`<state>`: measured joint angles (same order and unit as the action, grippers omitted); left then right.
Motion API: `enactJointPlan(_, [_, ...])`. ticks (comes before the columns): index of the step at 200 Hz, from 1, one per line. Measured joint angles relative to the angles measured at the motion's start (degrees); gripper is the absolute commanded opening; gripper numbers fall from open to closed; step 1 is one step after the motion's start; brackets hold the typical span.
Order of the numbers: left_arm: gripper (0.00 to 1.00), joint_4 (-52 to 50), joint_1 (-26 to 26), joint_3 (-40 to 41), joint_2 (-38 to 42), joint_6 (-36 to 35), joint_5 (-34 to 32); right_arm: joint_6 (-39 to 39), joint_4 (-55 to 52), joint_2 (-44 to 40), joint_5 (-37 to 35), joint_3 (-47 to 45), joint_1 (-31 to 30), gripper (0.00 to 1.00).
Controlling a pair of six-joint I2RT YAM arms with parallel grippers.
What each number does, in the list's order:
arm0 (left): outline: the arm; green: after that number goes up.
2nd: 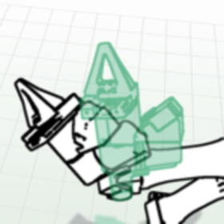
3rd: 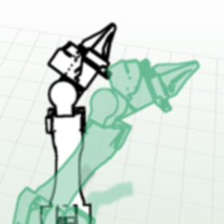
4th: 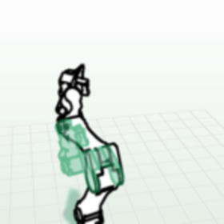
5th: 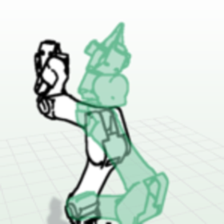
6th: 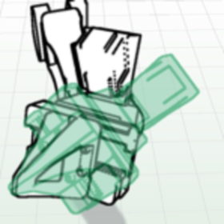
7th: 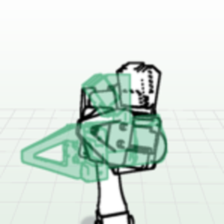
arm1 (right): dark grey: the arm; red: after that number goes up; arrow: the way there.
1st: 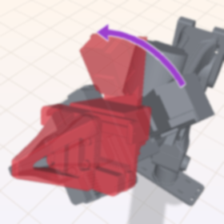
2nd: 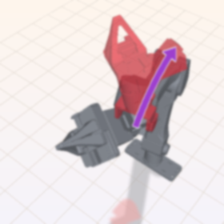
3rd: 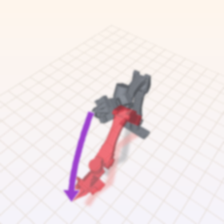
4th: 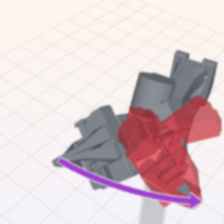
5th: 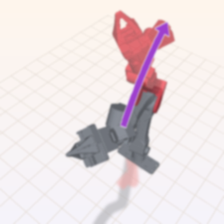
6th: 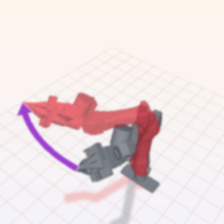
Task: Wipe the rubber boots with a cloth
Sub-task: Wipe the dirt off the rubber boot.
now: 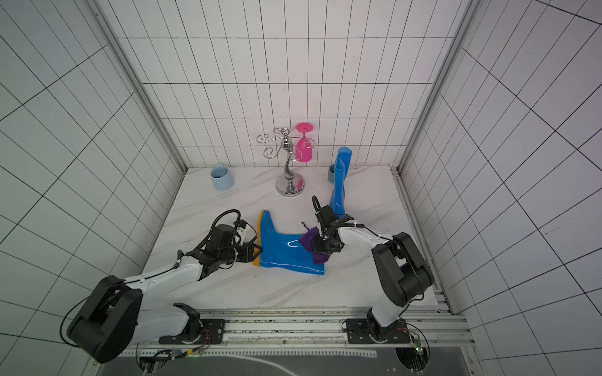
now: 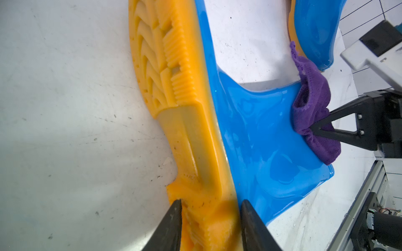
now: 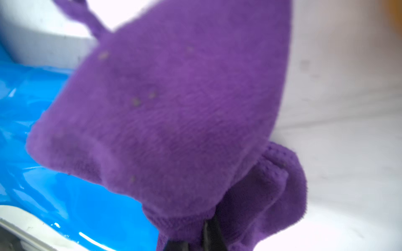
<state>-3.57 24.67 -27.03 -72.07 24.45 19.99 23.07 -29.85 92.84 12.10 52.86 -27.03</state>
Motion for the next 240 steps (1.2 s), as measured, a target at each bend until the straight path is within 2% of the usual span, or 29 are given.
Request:
enactJointPlan(50, [0.43, 0.1, -0.1, 0.0, -0.2, 0.0, 0.3, 0.0, -0.6, -0.2, -0.8, -0.1, 0.3, 0.0])
enactJointPlan(75, [0.43, 0.1, -0.1, 0.0, -0.2, 0.0, 0.3, 0.5, -3.1, 0.2, -1.3, 4.2, -3.3, 0.0])
enactJointPlan(116, [0.43, 0.2, -0.2, 0.0, -0.4, 0.0, 0.5, 2.7, -2.4, 1.3, -0.2, 16.8, -11.8, 0.0])
enactJointPlan(137, [0.43, 0.3, -0.2, 0.0, -0.4, 0.0, 0.5, 3.8, -0.4, 4.1, 1.2, 21.4, -15.1, 0.0])
enactJointPlan(173, [0.43, 0.3, -0.2, 0.0, -0.4, 0.0, 0.5, 4.5, 1.2, 13.6, 3.3, 27.5, -18.1, 0.0])
enactJointPlan(206, [0.43, 0.3, -0.1, 0.0, -0.4, 0.0, 0.6, 4.5, 1.3, 18.8, 4.2, 28.1, -18.4, 0.0])
enactJointPlan(240, [0.43, 0.3, -0.1, 0.0, -0.4, 0.0, 0.7, 3.8, 1.1, 18.8, 3.8, 27.9, -18.0, 0.0])
